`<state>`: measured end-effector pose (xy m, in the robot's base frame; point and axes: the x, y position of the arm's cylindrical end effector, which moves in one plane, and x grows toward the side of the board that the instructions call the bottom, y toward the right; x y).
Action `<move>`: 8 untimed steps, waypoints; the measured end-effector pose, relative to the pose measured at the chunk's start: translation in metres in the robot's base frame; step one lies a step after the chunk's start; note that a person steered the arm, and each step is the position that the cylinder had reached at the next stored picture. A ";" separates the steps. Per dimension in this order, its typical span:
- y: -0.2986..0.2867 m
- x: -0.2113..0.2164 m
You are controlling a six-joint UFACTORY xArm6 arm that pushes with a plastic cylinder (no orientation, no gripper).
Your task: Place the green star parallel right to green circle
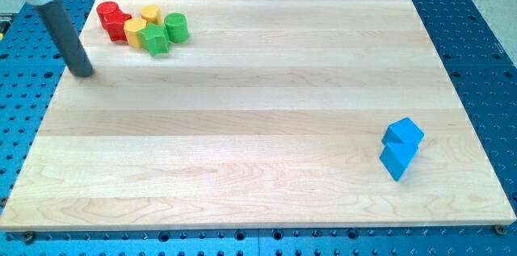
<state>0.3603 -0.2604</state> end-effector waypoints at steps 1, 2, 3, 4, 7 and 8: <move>-0.001 -0.027; 0.045 -0.032; 0.128 -0.030; 0.092 -0.003; 0.215 -0.012; 0.217 0.022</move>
<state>0.3824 -0.0429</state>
